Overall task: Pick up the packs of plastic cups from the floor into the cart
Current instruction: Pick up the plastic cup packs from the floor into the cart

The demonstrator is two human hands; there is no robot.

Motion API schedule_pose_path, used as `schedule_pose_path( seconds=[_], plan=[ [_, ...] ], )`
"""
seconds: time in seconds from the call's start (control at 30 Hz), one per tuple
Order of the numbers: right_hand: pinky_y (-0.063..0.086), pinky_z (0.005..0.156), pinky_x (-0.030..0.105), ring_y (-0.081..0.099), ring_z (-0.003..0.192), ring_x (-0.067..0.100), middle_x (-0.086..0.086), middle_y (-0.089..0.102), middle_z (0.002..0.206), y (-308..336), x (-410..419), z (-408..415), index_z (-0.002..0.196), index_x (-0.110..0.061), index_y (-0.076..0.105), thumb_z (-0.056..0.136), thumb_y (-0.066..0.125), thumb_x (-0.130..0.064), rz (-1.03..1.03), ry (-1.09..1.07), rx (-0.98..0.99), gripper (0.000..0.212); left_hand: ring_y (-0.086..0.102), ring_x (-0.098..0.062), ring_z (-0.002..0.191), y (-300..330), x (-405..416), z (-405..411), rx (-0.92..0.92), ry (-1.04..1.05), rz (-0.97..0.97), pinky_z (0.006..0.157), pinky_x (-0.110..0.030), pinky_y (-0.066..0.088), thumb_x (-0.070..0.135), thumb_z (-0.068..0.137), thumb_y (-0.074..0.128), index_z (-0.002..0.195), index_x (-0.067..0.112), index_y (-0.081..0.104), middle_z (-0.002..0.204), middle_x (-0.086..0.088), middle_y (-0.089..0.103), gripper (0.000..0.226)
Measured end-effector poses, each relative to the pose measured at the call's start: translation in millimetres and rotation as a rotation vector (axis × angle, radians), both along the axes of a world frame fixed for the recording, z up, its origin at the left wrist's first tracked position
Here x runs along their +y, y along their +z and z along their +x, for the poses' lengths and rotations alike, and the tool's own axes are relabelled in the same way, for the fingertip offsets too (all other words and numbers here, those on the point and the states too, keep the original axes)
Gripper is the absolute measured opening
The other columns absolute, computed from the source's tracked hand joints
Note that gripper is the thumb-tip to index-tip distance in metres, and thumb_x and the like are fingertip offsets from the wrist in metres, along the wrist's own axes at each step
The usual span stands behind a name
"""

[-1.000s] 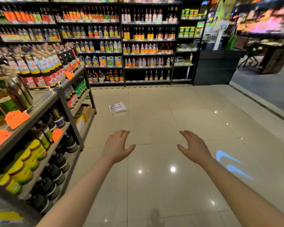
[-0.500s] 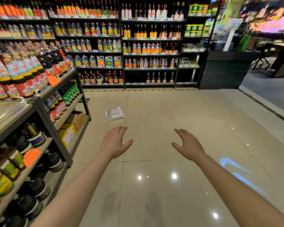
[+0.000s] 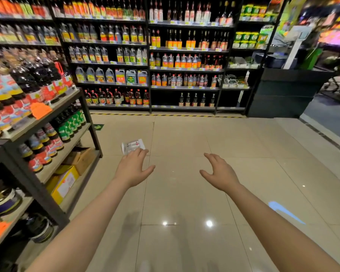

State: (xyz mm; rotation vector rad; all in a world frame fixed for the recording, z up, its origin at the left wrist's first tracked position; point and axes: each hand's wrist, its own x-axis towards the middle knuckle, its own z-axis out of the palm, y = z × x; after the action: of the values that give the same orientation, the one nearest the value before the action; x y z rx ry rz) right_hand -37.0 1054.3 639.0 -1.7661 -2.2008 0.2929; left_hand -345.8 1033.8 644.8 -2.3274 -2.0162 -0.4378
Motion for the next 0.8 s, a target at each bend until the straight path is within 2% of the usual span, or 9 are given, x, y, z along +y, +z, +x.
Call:
schedule_pose_path(
  seconds=[0.17,0.43,0.63,0.8],
  plan=[
    [0.035,0.107,0.036,0.035,0.136,0.019,-0.002,0.033,0.150,-4.7,108.8,-36.2,0.147,-0.026,0.029,0.087,0.054,-0.047,-0.009,-0.015,-0.012,0.068,0.046,-0.022,0.124,-8.1,118.8,-48.6,0.002,-0.020,-0.010,0.097,-0.038,0.038,0.057,0.086,0.045,0.140,0.018,0.041,0.136,-0.001,0.048,0.066],
    [0.037,0.105,0.036,0.037,0.134,0.019,-0.003,0.035,0.149,-8.1,273.4,-98.3,0.146,-0.026,0.030,0.086,0.054,-0.046,-0.046,-0.068,0.026,0.068,0.048,-0.023,0.122,-12.5,289.8,-120.1,-0.014,-0.022,-0.085,0.098,-0.041,0.041,0.069,0.074,0.024,0.138,0.018,0.043,0.134,0.000,0.050,0.084],
    [0.037,0.104,0.034,0.036,0.135,0.018,-0.002,0.034,0.149,-37.8,381.8,-132.5,0.147,-0.026,0.027,0.087,0.054,-0.046,-0.127,-0.044,0.036,0.069,0.049,-0.022,0.122,-46.3,379.8,-151.1,-0.033,0.013,-0.145,0.089,-0.037,0.042,0.070,0.073,0.020,0.137,0.018,0.045,0.133,0.000,0.051,0.086],
    [0.038,0.102,0.033,0.036,0.135,0.019,-0.001,0.032,0.150,-68.7,490.0,-155.4,0.149,-0.026,0.022,0.088,0.054,-0.046,-0.183,0.007,0.043,0.072,0.048,-0.020,0.121,-76.3,467.3,-177.4,-0.063,0.115,-0.225,0.095,-0.038,0.043,0.070,0.076,0.025,0.138,0.019,0.041,0.132,0.002,0.049,0.082]
  ],
)
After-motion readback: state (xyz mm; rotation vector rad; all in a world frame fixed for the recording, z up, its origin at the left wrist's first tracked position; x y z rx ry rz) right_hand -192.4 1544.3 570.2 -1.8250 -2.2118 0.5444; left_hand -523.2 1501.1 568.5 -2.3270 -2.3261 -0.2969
